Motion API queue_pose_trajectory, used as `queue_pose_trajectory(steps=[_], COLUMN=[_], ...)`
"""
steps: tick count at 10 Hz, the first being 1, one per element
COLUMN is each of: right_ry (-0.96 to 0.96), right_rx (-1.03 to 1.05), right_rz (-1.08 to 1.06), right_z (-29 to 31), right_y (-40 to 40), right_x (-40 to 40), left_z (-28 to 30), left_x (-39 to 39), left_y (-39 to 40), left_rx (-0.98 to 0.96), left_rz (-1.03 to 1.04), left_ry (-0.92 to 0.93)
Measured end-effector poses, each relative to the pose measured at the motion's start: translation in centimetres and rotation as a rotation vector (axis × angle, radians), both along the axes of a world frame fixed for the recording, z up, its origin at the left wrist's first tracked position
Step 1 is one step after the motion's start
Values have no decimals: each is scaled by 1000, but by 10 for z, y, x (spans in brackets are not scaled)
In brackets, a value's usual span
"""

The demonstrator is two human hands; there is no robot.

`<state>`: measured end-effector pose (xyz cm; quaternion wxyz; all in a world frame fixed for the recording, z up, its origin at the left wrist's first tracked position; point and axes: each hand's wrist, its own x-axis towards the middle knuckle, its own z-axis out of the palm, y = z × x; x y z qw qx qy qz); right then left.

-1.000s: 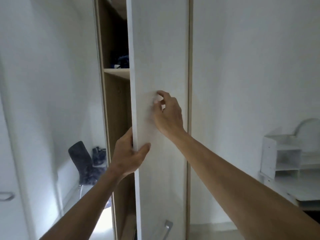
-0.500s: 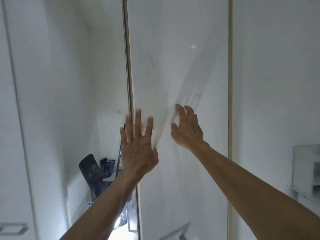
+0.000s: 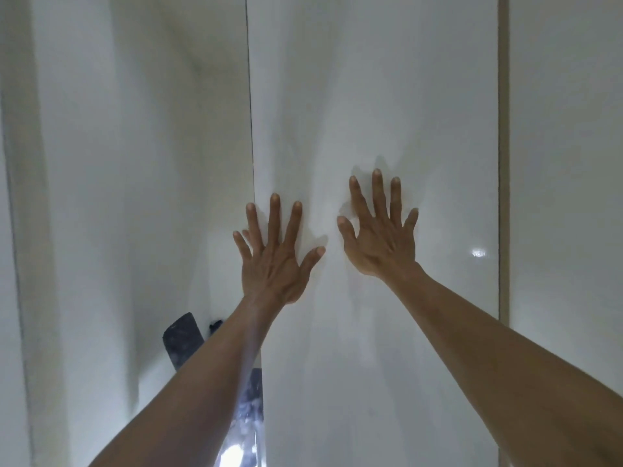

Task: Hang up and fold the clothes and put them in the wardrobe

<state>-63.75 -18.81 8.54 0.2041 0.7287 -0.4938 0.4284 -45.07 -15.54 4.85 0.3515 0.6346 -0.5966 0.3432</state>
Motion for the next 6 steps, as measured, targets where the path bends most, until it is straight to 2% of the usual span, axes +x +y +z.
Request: queue_pose_trajectory(steps=[4, 6], right_ry=[-60, -24], right_rx=[-77, 12], right_rz=[15, 34], right_z=[-8, -30], right_y=[-42, -23], right_x=[12, 14], left_z=[-3, -24], left_x=[9, -6], left_y=[-42, -31], left_rx=[-44, -90], left_rz=[20, 17], left_ry=[-18, -20])
